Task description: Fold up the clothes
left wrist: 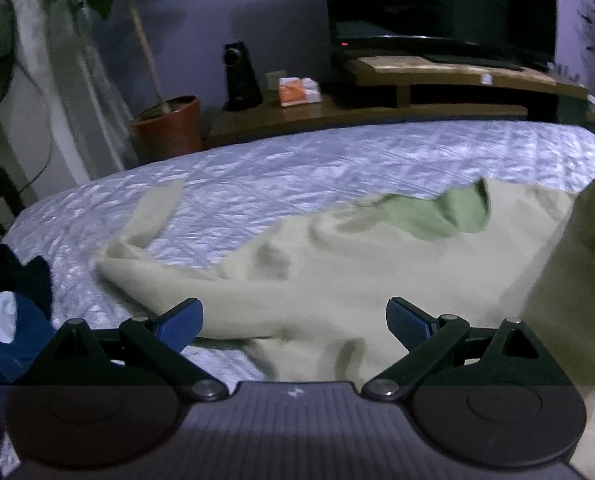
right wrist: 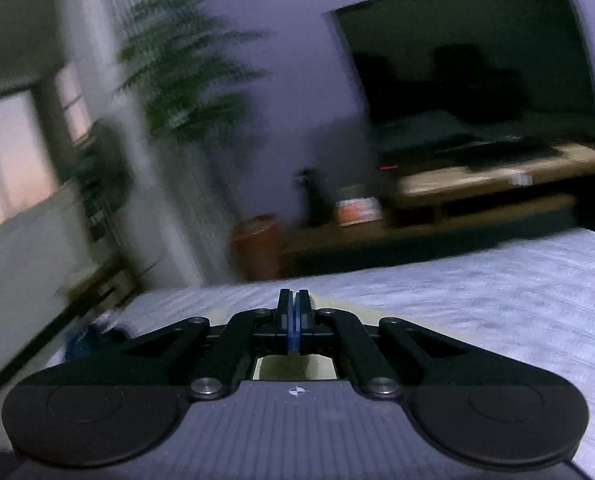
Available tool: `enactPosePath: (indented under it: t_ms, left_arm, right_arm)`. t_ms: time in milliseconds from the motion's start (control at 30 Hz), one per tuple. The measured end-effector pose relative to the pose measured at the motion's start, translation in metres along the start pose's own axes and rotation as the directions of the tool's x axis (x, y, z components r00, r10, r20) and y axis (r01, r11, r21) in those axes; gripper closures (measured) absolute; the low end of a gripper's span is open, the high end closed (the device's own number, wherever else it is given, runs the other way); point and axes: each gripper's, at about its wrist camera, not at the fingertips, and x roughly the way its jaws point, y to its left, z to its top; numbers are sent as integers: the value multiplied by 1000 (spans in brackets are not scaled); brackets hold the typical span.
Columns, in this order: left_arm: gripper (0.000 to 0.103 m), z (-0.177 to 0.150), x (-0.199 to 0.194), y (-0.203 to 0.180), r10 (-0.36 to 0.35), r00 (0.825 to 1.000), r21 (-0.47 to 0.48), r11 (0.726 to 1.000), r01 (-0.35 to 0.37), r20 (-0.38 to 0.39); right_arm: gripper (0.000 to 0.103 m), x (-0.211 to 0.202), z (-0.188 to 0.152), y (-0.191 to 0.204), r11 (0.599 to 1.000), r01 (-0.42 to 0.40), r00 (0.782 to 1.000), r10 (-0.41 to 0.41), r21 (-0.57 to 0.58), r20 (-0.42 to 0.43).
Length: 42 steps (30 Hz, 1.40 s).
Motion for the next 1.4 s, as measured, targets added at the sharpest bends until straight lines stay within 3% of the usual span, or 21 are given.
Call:
enactPosePath:
  t_ms: [67, 267, 500, 567, 600, 633, 733, 800, 867, 933, 967, 1033, 1067, 1167, 1267, 1400]
  left_arm:
    - [5, 1, 2, 12, 19, 1000, -32, 999, -20, -7]
    - [5, -1, 4, 38, 51, 998, -97, 994, -53, -24]
    - [5, -3, 5, 41, 40, 999, -84, 996, -42, -27]
    - [5, -4, 4, 40, 29, 999, -77, 997, -31, -24]
    - [5, -4, 3, 38, 31, 999, -66, 997, -32, -19]
    - [5, -4, 2, 36, 33, 999, -53, 998, -33, -13]
    - [5, -5, 3, 32, 33, 999, -37, 999, -34, -15]
    - [5, -6, 5, 29, 28, 999, -26, 999, -29, -25]
    - [4, -9, 8, 26, 17, 999, 0, 1000, -17, -42]
    - [4, -12, 14, 21, 18, 998, 37, 999, -15, -67]
    - [4, -14, 16, 18, 21, 997, 55, 998, -17, -79]
    - [4, -16, 21, 13, 23, 995, 81, 997, -15, -100]
    - [4, -18, 23, 13, 22, 993, 87, 996, -12, -113]
    - [0, -21, 26, 11, 32, 992, 103, 995, -19, -125]
    - [0, -22, 26, 13, 31, 991, 92, 996, -20, -126]
    - [0, -22, 26, 14, 29, 991, 85, 996, -18, -130]
  right_arm:
    - [102, 17, -15, 18, 999, -46, 997, 45, -15, -58]
    - [98, 43, -58, 20, 999, -29, 974, 32, 20, -223]
    - [87, 74, -109, 23, 998, -1, 913, 24, 57, -407]
    - [86, 74, -113, 11, 993, 90, 907, -53, 70, -418]
    - [86, 75, -116, 11, 989, 145, 893, -126, 10, -432]
    - [86, 77, -121, 21, 987, 142, 883, -160, -73, -441]
    - [78, 82, -135, 60, 967, 17, 880, -135, -255, -455]
    - [50, 89, -144, 79, 947, -43, 877, -116, -318, -466]
    - [43, 98, -153, 91, 928, -82, 878, -106, -364, -467]
    - [43, 108, -159, 96, 911, -94, 874, -118, -401, -471]
    - [44, 112, -161, 97, 903, -92, 874, -128, -419, -469]
    - [55, 121, -162, 95, 895, -81, 875, -147, -438, -462]
    - [70, 127, -160, 93, 901, -75, 876, -145, -427, -460]
    - [93, 133, -157, 87, 912, -79, 879, -126, -402, -460]
    - [98, 126, -154, 91, 900, -139, 878, -81, -413, -472]
    - [100, 104, -148, 107, 856, -248, 867, -13, -454, -498]
